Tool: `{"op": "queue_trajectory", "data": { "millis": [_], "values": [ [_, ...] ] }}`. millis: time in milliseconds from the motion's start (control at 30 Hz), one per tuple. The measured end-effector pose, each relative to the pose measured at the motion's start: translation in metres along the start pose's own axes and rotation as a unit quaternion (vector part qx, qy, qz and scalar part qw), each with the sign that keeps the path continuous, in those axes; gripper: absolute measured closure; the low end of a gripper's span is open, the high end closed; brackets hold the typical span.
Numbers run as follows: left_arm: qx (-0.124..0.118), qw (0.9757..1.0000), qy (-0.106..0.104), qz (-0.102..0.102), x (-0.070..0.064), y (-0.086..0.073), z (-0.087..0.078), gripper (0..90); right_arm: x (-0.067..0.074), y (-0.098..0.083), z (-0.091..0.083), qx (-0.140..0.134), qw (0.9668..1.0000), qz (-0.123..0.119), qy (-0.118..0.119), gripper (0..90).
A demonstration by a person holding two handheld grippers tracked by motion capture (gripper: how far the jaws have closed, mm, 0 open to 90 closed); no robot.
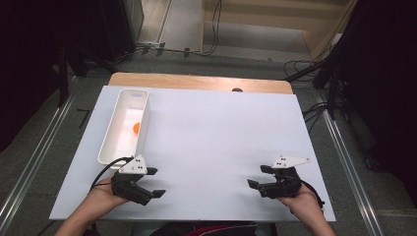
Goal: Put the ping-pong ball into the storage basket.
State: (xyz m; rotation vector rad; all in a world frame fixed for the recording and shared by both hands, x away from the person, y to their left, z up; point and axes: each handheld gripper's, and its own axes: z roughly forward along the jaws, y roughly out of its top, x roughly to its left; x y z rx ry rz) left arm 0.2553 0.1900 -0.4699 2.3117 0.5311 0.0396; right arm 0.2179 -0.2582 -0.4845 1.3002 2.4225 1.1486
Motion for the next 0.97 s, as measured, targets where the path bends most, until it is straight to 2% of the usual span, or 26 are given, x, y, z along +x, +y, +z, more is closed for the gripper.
{"op": "queue_trajectory", "data": {
  "millis": [833,967],
  "values": [
    [0.008,1.0000,0.000,0.005,-0.0002,-0.0002,0.0000,21.3,0.0005,-0.0004,0.0010,0.003,1.0000,-0.005,-0.001,22.1],
    [0.016,0.9998,0.003,0.010,0.0000,-0.0006,0.0023,21.3,0.0006,-0.0005,0.0010,0.003,1.0000,-0.004,-0.002,22.1]
  ]
}}
